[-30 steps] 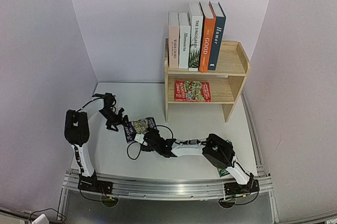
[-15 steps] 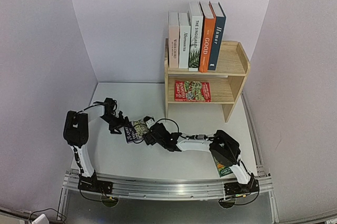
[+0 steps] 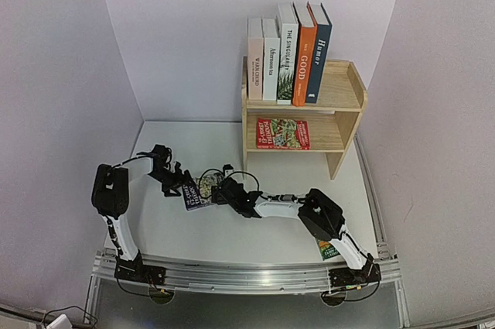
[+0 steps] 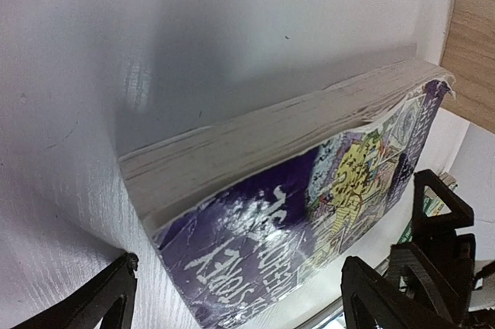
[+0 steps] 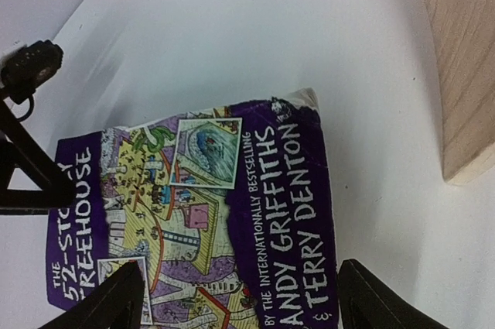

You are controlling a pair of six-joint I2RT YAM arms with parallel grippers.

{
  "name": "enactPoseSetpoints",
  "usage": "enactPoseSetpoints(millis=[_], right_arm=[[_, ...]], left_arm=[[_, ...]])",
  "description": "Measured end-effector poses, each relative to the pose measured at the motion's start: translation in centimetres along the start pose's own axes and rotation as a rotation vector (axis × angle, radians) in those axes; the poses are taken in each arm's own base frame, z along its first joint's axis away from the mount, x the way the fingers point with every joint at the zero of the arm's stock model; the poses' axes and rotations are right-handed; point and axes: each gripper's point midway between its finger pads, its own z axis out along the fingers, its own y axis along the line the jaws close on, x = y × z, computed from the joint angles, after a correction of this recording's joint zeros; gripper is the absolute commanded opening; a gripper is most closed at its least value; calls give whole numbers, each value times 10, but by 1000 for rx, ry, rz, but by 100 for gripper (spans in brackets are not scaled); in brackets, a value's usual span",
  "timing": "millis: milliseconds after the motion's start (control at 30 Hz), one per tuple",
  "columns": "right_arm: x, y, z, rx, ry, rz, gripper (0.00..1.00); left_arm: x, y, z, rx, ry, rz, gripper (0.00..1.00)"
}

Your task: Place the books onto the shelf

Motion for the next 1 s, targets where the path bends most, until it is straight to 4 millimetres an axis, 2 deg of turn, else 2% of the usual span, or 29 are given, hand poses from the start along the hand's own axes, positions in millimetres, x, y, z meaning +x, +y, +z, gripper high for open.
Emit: enactPoseSetpoints(millis=[100, 233, 400, 467, 567, 733, 900, 1000], right_arm=[[10, -5, 8, 10, 21, 23, 83], [16, -9, 8, 18, 36, 34, 82], [23, -5, 12, -6, 76, 32, 80], [22, -6, 19, -2, 83, 35, 80], [12, -8, 29, -2, 68, 50, 80], [9, -12, 32, 1, 67, 48, 80], [8, -16, 32, -1, 59, 36, 81], [12, -16, 24, -18, 70, -7, 82]], left_arm=[[0, -3, 1, 19, -2, 4, 92], [-1, -5, 2, 35, -3, 6, 89], [1, -10, 6, 48, 0, 8, 86], [1, -11, 7, 46, 0, -1, 74], [-3, -9, 9, 40, 9, -22, 49], [-4, -7, 16, 46, 37, -28, 3], [2, -10, 15, 70, 64, -3, 0], [6, -13, 12, 74, 89, -1, 0]])
